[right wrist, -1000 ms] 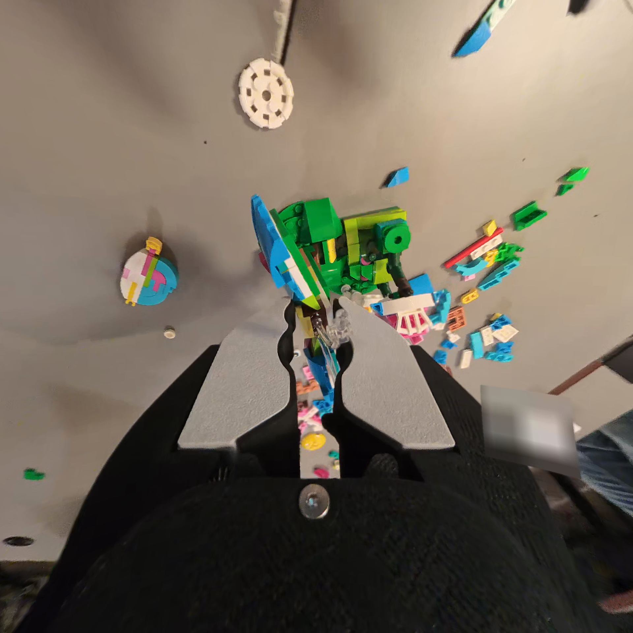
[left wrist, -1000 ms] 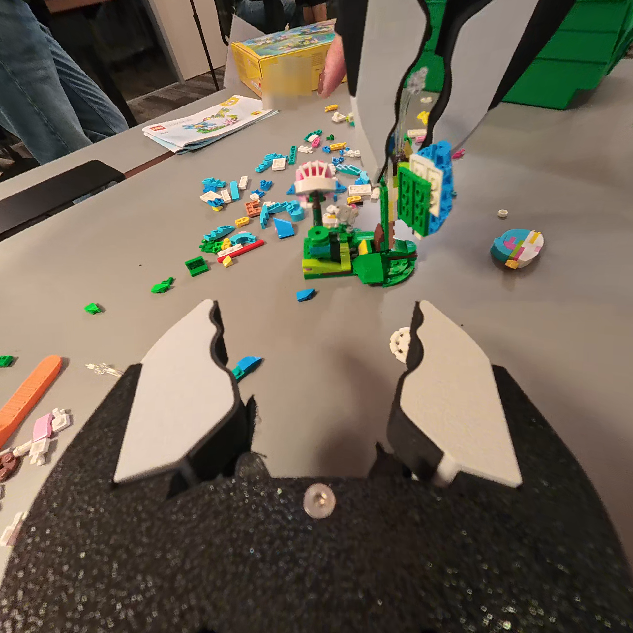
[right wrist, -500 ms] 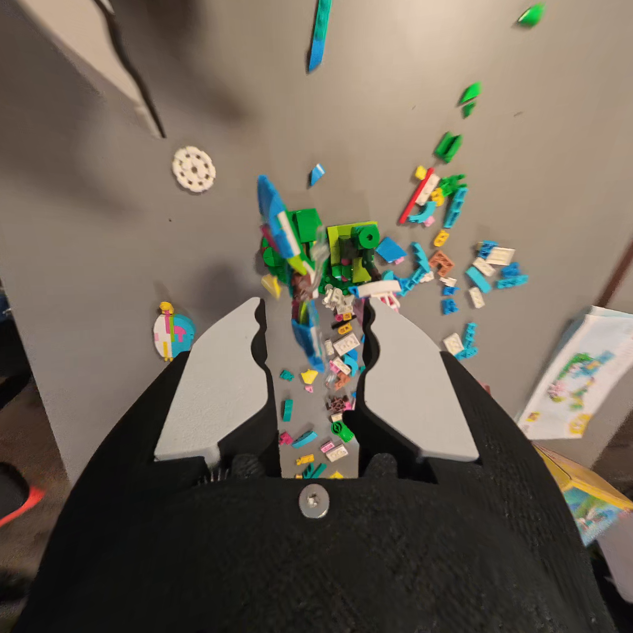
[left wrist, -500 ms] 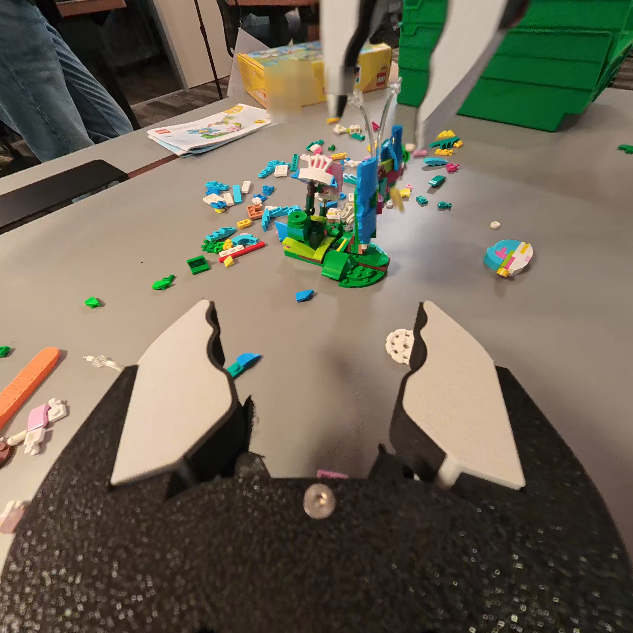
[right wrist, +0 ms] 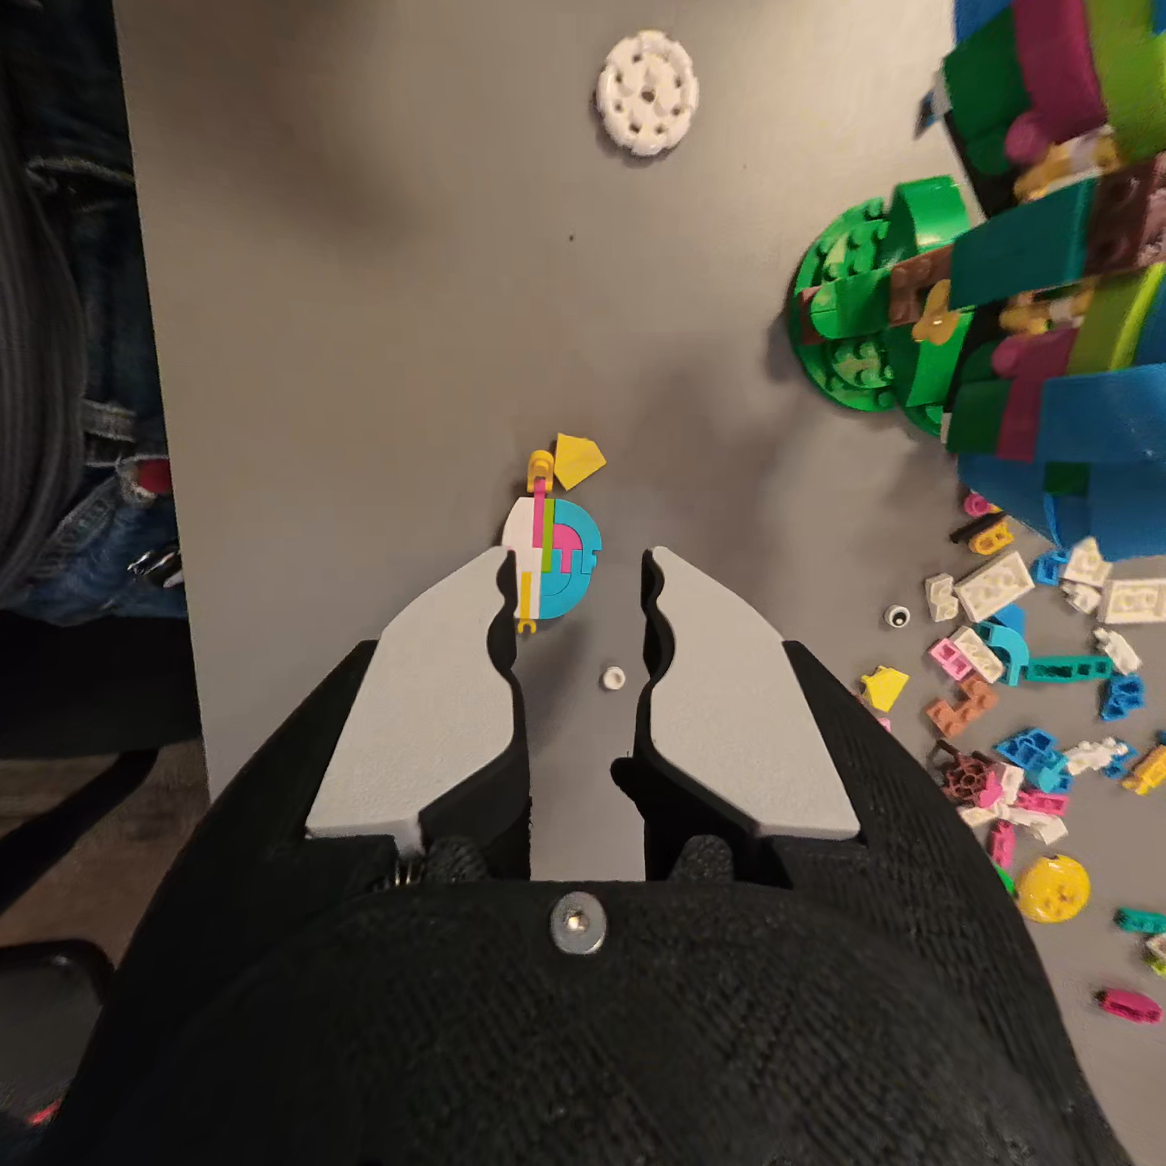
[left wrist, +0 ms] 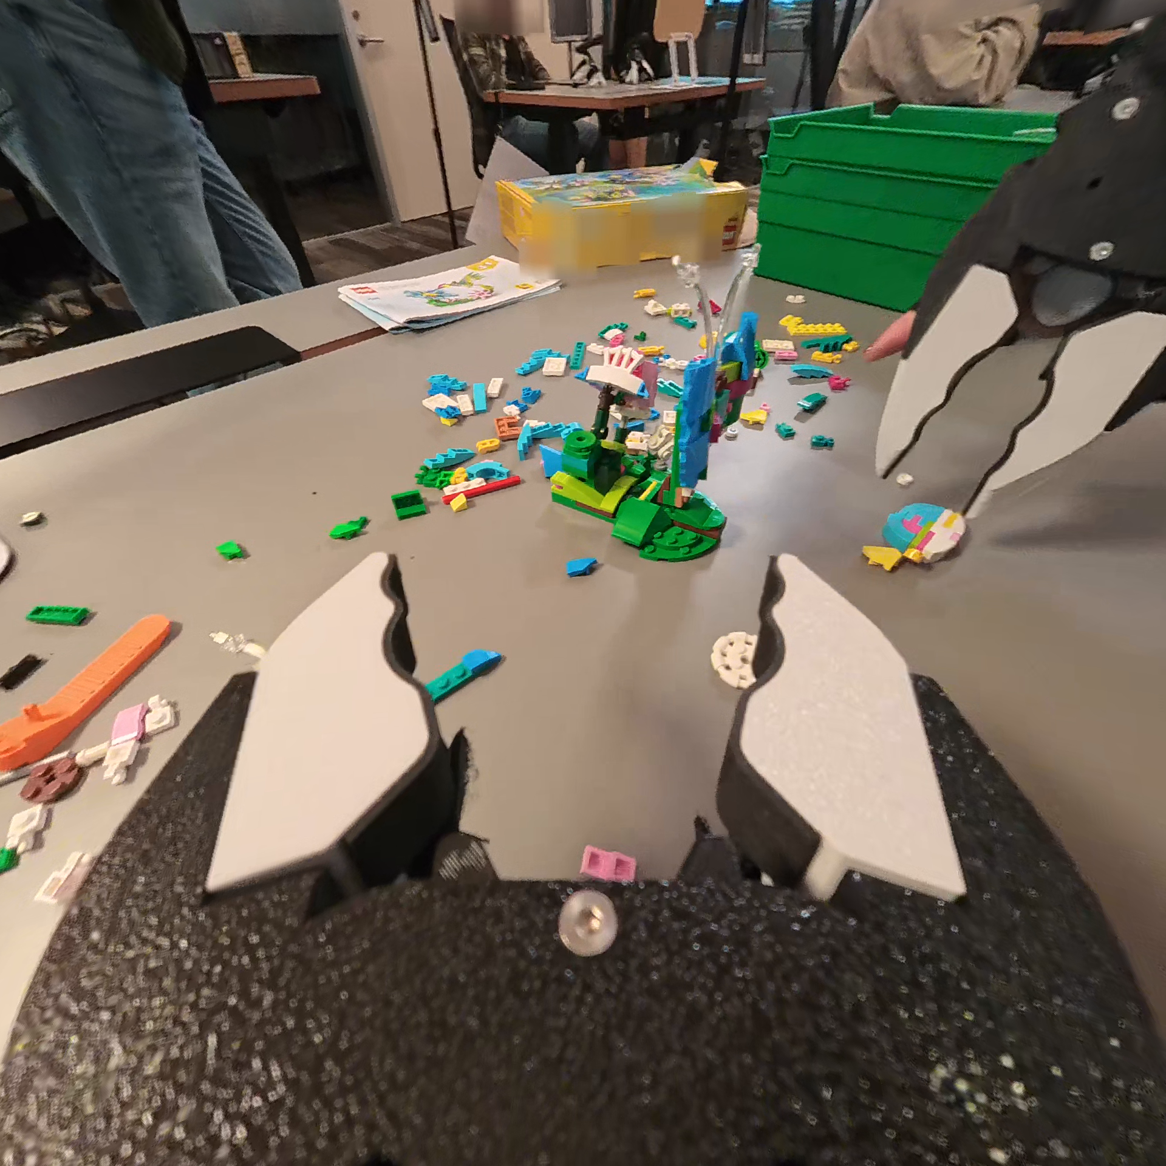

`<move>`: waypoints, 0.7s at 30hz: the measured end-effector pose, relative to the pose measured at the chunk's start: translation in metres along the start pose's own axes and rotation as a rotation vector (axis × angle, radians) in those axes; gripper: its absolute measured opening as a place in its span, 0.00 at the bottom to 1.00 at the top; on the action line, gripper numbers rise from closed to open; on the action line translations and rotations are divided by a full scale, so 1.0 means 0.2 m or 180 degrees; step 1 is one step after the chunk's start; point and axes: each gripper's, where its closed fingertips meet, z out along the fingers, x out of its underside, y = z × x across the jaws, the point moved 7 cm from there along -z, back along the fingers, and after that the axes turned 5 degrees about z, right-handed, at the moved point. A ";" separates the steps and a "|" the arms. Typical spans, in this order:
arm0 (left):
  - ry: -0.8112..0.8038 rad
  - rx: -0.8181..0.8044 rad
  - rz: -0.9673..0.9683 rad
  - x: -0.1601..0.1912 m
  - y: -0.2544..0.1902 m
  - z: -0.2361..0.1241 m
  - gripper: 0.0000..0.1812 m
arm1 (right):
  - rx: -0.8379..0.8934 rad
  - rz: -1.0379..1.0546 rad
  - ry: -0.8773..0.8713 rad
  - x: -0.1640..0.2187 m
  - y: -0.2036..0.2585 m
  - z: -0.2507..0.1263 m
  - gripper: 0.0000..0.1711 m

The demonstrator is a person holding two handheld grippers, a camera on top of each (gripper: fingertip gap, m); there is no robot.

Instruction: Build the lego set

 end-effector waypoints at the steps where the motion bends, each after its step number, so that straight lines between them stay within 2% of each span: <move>1: -0.0029 -0.0071 -0.0050 -0.01 0.00 -0.01 0.59 | 0.0074 0.0019 -0.0101 0.00 0.00 0.00 0.21; 3: -0.0214 -0.0193 -0.0138 -0.04 -0.01 -0.06 0.56 | 0.0422 0.0003 -0.0489 -0.02 -0.02 -0.02 0.21; 6: -0.0199 -0.0364 -0.0413 -0.07 -0.01 -0.11 0.49 | 0.1646 -0.0037 -0.1475 -0.02 -0.11 -0.11 0.21; 9: 0.0069 -0.0092 -0.0684 -0.14 -0.04 -0.11 0.45 | 0.2537 0.0193 -0.2346 0.04 -0.16 -0.17 0.11; 10: 0.0138 0.0002 -0.0696 -0.17 -0.06 -0.11 0.42 | 0.2768 0.0286 -0.2448 0.07 -0.18 -0.18 0.08; 12: 0.0176 0.0127 -0.0562 -0.28 -0.11 -0.10 0.29 | 0.3155 0.0550 -0.2593 0.12 -0.21 -0.17 0.03; 14: 0.0227 0.0372 -0.0303 -0.42 -0.20 -0.09 0.14 | 0.3122 0.0651 -0.2740 0.16 -0.22 -0.12 0.00; 16: 0.0444 0.0565 0.0075 -0.56 -0.32 -0.06 0.00 | 0.3100 0.0600 -0.2587 0.18 -0.23 -0.09 0.00; 19: 0.0898 0.0917 0.0824 -0.73 -0.60 0.02 0.00 | 0.3081 0.0590 -0.2683 0.18 -0.22 -0.10 0.00; 21: 0.0931 0.1360 0.1194 -0.84 -0.83 0.05 0.00 | 0.3021 0.0588 -0.2714 0.18 -0.22 -0.10 0.00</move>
